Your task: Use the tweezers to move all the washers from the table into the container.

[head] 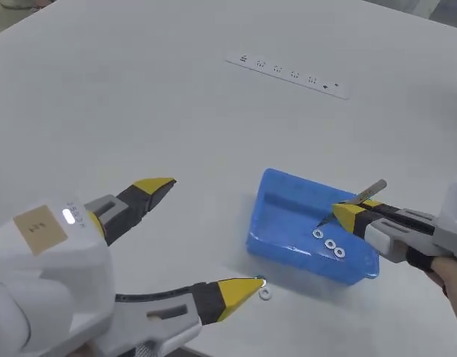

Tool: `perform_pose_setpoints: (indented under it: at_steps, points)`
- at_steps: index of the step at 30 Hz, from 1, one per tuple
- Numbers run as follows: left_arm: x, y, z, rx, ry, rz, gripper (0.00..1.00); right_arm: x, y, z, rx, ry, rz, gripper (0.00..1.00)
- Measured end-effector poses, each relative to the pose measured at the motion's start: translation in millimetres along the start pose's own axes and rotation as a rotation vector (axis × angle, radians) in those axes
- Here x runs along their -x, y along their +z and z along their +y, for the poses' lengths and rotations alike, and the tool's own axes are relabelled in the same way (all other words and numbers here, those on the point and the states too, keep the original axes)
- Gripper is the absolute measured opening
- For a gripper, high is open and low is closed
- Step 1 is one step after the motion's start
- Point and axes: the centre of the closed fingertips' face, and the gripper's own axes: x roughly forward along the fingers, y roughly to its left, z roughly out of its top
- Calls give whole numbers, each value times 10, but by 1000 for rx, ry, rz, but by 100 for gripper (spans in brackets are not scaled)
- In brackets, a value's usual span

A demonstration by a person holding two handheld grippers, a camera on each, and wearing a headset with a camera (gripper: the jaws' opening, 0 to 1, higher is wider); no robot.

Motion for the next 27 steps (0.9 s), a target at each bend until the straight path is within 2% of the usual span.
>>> perform_pose_setpoints:
  at_steps: [5,7,10,17,22,27]
  points:
    - [-4,-6,-20,-5,-8,7,83,127,66,218,29,51,-20,3]
    - [-6,9,-30,-2,-14,0,83,164,76,340,21,91,-29,3]
    - [-4,8,-25,1,-15,-2,84,196,64,464,12,122,-30,3]
    - [-6,-15,-22,-3,-22,4,83,156,-112,799,-8,215,5,3]
    - [-8,-21,-26,-3,-24,6,83,38,-327,872,-16,241,61,3]
    - [-10,-21,-29,-4,-23,8,83,-44,-496,862,-26,256,102,4]
